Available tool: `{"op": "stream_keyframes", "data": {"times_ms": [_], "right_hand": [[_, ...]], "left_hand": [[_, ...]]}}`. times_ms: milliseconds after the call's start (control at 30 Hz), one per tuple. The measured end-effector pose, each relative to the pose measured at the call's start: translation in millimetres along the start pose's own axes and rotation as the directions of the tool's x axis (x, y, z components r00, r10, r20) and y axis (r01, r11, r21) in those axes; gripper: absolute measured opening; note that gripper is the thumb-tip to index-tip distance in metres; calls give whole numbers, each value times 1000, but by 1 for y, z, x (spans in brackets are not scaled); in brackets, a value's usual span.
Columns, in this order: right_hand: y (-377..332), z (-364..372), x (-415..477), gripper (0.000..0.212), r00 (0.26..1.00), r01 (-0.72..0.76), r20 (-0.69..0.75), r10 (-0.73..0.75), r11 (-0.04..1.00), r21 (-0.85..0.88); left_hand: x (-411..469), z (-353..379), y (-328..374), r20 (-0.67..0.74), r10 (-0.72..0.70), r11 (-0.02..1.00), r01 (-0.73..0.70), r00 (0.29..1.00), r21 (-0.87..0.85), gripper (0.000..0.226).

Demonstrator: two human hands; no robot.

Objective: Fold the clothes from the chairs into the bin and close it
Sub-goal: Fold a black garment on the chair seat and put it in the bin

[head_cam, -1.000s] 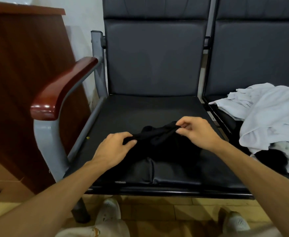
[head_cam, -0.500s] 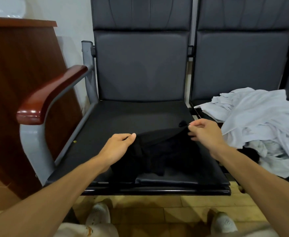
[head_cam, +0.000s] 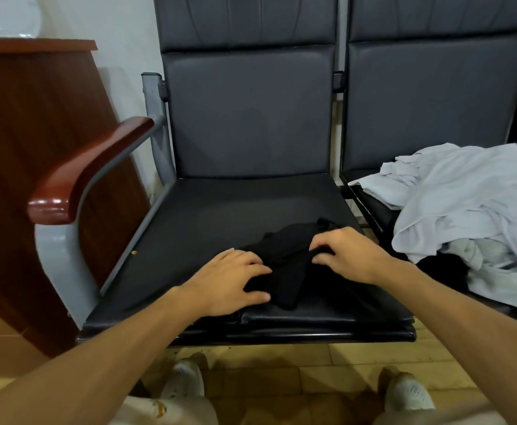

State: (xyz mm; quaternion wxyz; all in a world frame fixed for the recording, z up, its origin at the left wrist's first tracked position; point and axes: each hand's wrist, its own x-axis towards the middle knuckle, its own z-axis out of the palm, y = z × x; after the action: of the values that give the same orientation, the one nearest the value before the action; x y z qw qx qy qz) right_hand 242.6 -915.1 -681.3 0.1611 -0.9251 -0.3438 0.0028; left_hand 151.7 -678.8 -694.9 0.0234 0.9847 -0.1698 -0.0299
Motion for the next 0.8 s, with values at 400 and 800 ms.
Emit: {"op": "stream_keyframes", "data": {"times_ms": [400, 800], "right_hand": [[12, -26, -11, 16, 848, -217, -308, 431, 814, 539], [21, -23, -13, 28, 719, -496, -235, 654, 720, 486]], "left_hand": [[13, 3, -28, -180, -305, 923, 243, 935, -300, 47], [-18, -2, -52, 68, -487, 672, 423, 871, -607, 38]]}}
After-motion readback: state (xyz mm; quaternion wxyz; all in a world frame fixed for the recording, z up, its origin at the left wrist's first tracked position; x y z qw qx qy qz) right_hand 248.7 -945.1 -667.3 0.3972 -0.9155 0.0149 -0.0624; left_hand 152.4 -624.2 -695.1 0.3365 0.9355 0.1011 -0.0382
